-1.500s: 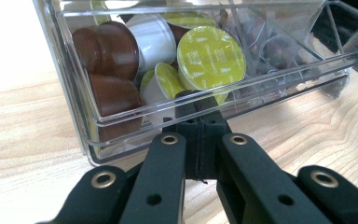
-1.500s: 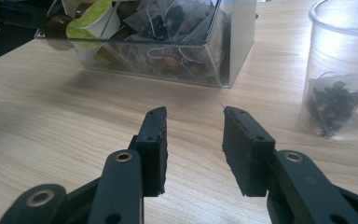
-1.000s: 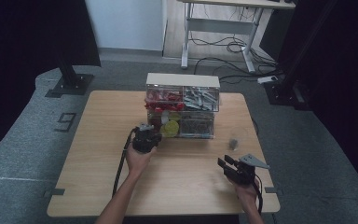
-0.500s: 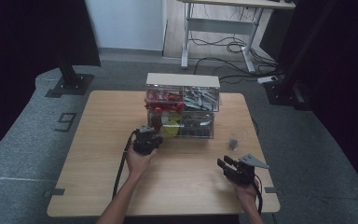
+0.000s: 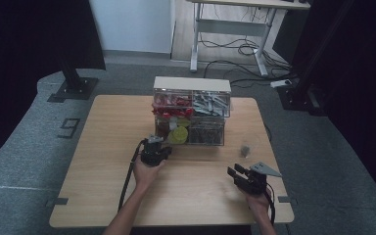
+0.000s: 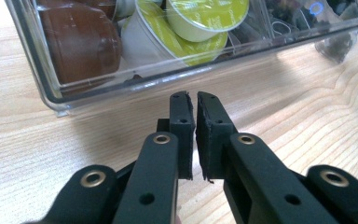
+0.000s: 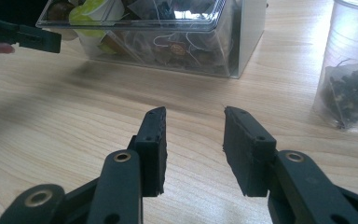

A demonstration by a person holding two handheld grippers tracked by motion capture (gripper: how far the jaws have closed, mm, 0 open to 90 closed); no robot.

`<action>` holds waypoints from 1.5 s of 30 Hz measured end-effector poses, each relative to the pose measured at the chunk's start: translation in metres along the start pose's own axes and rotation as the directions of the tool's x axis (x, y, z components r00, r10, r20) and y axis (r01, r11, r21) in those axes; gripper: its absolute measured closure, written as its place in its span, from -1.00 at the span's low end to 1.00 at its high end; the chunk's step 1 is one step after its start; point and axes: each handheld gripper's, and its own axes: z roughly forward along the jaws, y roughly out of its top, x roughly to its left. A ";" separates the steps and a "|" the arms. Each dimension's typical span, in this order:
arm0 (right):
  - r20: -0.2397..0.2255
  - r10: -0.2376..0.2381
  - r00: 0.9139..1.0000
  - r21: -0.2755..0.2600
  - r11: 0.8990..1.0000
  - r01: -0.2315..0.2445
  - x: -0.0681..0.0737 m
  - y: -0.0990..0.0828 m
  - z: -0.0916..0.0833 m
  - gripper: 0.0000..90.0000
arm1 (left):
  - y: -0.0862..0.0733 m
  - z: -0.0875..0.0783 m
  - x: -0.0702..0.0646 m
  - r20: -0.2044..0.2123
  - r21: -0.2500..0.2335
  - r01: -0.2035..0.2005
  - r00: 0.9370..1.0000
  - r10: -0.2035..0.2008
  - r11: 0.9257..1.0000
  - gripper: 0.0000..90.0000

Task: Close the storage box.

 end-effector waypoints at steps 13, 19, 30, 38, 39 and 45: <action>-0.009 0.003 1.000 0.022 1.000 -0.003 0.000 -0.004 0.004 0.25 | -0.029 -0.016 -0.003 -0.003 -0.005 -0.079 0.997 0.079 0.997 0.40; -0.018 -0.006 1.000 0.040 0.999 0.006 0.002 -0.006 0.005 0.20 | -0.044 -0.031 -0.007 -0.018 -0.009 -0.141 0.990 0.141 0.990 0.22; -0.037 -0.047 0.998 0.090 0.995 0.050 0.010 -0.013 -0.001 0.12 | -0.070 -0.053 -0.002 -0.005 0.012 -0.137 0.990 0.138 0.990 0.09; -0.028 -0.035 0.999 0.109 0.993 0.038 0.005 -0.020 -0.007 0.07 | -0.085 -0.057 0.002 -0.010 0.078 -0.150 0.988 0.151 0.986 0.05; -0.028 -0.034 0.999 0.110 0.993 0.037 0.005 -0.020 -0.007 0.07 | -0.086 -0.057 0.003 -0.013 0.078 -0.151 0.988 0.152 0.985 0.05; -0.023 -0.041 0.999 0.121 0.992 0.044 0.005 -0.021 -0.006 0.03 | -0.089 -0.055 0.009 -0.013 0.099 -0.135 0.990 0.137 0.986 0.06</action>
